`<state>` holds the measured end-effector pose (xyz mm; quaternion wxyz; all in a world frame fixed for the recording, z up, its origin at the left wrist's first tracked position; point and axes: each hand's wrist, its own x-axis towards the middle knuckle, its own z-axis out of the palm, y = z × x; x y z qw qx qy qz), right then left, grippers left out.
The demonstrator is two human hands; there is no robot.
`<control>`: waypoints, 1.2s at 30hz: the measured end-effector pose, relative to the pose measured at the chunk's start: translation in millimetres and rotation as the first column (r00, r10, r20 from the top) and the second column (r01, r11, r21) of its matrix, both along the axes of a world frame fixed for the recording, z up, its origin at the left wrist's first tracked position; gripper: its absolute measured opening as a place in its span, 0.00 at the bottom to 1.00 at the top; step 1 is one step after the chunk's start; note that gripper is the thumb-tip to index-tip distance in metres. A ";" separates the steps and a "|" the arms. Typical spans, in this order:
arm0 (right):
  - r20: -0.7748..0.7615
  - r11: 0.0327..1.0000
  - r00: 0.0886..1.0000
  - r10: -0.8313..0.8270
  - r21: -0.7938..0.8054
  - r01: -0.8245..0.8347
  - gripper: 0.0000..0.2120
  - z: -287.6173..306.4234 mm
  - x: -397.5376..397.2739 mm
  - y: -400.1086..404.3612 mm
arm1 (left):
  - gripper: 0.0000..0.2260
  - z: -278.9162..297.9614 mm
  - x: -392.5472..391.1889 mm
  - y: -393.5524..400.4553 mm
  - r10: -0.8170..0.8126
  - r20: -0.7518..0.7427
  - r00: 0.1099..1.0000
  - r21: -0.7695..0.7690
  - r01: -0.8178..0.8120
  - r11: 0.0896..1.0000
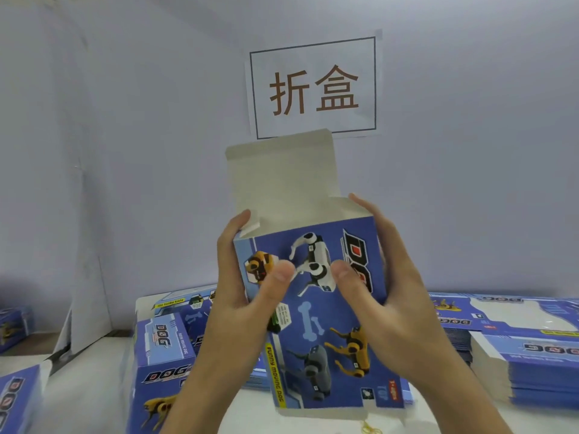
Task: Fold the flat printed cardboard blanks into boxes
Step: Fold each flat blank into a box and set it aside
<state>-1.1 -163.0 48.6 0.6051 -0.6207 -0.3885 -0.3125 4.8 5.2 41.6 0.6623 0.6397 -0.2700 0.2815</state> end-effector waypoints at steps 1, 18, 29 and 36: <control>-0.026 1.000 1.000 0.005 -0.010 -0.005 0.27 -3.2 2.4 1.4 | 0.33 -1.8 1.9 -2.5 0.036 0.014 0.999 -0.011 -0.036 0.999; -0.476 0.992 0.879 -0.019 0.099 0.075 0.09 -24.0 25.2 2.6 | 0.04 -29.0 15.4 -20.2 0.139 -0.131 0.982 -0.169 -0.160 0.973; -0.422 0.947 0.880 0.217 0.309 -0.086 0.14 -29.2 23.1 4.7 | 0.10 -23.3 14.0 -11.4 -0.100 -0.054 0.994 -0.306 0.079 0.949; -0.403 0.981 0.900 0.164 0.162 -0.106 0.10 -27.5 22.3 5.8 | 0.08 -26.6 15.9 -8.2 0.038 -0.025 0.999 -0.196 -0.043 0.980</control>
